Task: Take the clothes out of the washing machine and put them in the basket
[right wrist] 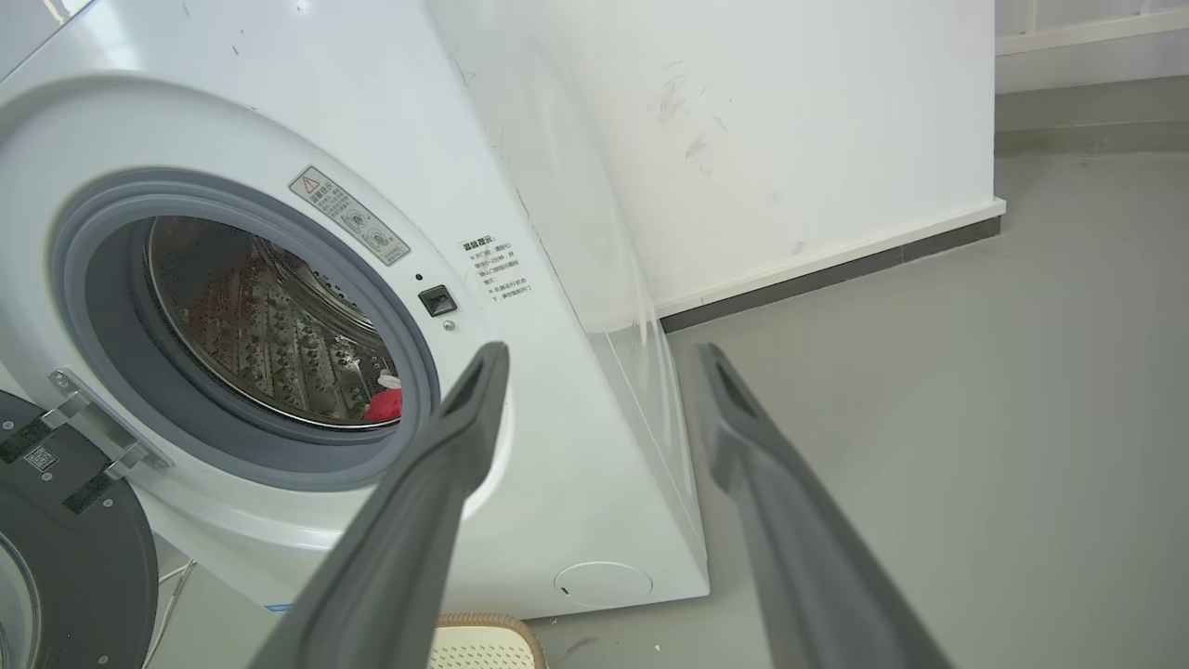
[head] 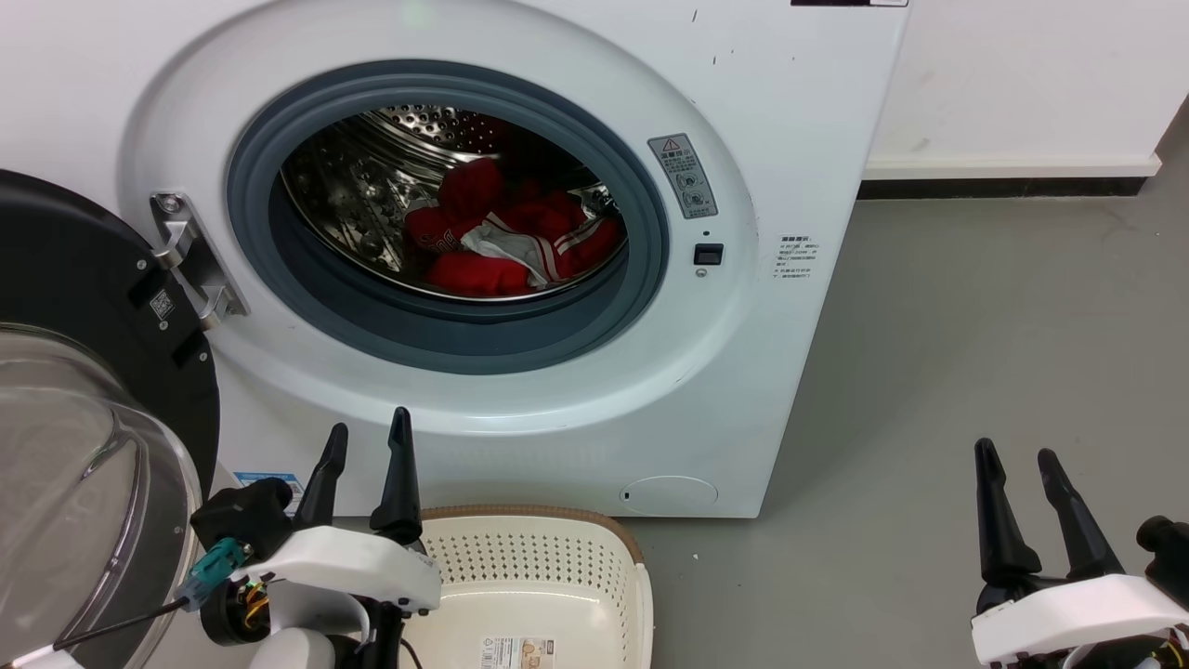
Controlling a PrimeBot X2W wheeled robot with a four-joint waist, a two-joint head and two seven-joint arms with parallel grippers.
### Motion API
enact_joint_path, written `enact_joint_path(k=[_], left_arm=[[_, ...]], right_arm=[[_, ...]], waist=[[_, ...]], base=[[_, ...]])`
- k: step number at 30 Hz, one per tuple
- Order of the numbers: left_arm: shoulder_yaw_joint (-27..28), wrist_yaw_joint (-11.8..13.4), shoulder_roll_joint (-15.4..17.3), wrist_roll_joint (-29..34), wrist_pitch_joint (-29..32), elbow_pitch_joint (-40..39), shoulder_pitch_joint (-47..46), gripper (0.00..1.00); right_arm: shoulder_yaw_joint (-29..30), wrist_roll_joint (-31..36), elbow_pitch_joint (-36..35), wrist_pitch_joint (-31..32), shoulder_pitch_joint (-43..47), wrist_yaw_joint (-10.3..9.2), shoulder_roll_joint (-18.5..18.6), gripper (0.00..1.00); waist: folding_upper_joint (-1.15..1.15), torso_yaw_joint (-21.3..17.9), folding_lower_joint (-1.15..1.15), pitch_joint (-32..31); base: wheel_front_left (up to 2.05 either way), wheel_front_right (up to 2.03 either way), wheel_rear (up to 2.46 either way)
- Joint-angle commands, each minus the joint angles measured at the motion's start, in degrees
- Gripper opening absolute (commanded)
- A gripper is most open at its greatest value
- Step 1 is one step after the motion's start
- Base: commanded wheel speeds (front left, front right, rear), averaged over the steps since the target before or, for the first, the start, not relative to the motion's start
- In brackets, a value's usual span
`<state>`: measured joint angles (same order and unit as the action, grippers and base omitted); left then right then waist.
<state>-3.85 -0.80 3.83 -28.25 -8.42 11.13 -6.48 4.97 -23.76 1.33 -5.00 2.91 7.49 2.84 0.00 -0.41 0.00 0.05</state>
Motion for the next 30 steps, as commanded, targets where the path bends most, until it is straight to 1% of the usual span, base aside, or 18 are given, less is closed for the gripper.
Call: enact_joint_path(k=[1,10,20,30], left_arm=[[-0.25,0.52,0.53,2.02,-0.64,-0.16,-1.43,1.0],[-0.71,1.49,0.76,6.82,-1.98,0.44,-1.62,1.0],[-1.41,2.32,0.68,11.14,-3.12,0.85,-1.21,1.0],[-2.21,2.63,0.4,15.32,-4.33,1.22,-1.05,1.0]], right_arm=[[-0.03,2.03,-1.16,0.05,0.38,0.0,0.08,1.0],[-0.29,7.97,-2.77,0.48,1.36,0.0,0.08,1.0],[-0.18,12.76,-3.85,0.48,2.09,0.0,0.08,1.0],[0.23,17.57,-4.45,0.02,2.62,-0.01,0.07,1.0]], waist=[[0.0,0.0,0.0,0.0],[0.0,-0.13,0.0,0.02],[0.0,-0.07,0.0,0.1],[0.0,0.51,0.0,0.05]], base=[[0.0,0.0,0.0],[0.0,0.0,0.0],[0.0,0.0,0.0],[0.0,0.0,0.0]])
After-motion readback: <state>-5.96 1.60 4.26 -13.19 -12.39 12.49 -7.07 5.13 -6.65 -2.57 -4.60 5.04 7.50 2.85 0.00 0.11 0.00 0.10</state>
